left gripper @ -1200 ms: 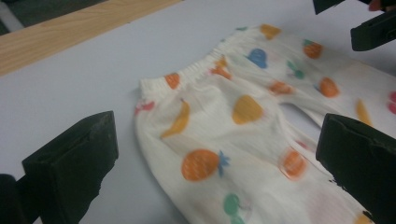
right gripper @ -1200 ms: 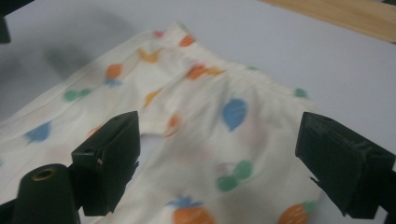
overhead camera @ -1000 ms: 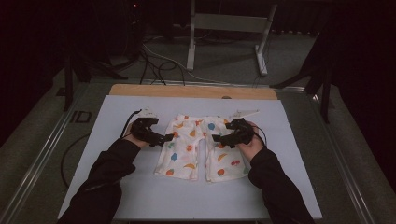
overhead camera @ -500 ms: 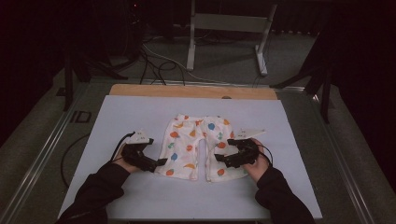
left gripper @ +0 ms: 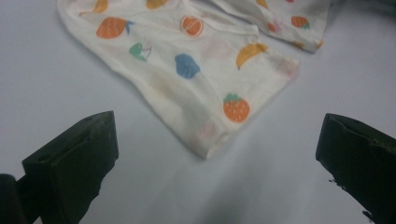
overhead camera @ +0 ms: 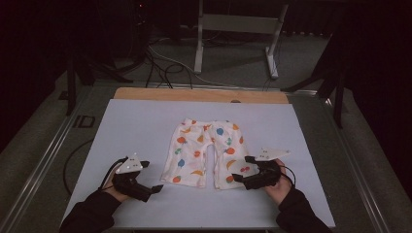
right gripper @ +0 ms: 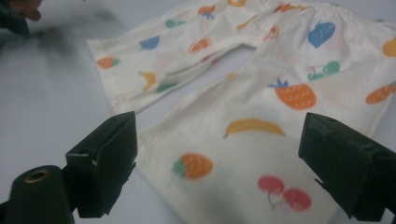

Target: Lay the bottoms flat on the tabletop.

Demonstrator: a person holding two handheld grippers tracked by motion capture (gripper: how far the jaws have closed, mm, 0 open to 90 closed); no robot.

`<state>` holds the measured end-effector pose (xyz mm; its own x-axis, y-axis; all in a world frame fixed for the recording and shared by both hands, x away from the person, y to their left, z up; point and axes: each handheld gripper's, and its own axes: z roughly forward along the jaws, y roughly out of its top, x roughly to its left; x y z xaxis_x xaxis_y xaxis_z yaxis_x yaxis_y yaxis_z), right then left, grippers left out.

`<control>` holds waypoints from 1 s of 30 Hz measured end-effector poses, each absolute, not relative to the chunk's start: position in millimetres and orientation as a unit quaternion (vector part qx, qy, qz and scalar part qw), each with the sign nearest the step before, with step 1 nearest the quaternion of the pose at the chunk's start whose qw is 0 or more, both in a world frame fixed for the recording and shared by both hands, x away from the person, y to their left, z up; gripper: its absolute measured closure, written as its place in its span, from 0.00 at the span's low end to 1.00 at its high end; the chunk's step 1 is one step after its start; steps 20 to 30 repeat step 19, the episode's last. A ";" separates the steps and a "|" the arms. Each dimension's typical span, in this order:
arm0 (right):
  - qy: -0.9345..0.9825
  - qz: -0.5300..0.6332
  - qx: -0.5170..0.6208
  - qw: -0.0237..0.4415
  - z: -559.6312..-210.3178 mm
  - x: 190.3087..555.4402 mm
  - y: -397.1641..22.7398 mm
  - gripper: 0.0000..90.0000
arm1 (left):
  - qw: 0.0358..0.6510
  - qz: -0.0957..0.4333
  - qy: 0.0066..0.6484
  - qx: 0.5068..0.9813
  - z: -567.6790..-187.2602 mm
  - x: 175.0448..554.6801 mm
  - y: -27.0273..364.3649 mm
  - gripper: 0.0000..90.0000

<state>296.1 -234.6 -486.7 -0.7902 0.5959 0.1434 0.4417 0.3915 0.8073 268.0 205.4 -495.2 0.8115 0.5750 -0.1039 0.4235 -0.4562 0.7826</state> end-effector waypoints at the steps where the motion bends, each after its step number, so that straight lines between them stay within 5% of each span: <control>1: 0.830 0.455 0.310 0.084 -487.5 292.5 -236.4 0.13 | 0.431 0.088 0.294 0.849 -495.2 268.0 205.4 0.00; 14: 0.846 0.412 0.315 0.128 -495.7 251.0 -268.8 0.12 | 0.425 0.103 0.307 0.845 -503.5 238.1 224.1 0.00; 30: 0.839 0.410 0.330 0.137 -497.7 252.0 -276.1 0.12 | 0.433 0.104 0.322 0.836 -505.3 242.2 228.6 0.00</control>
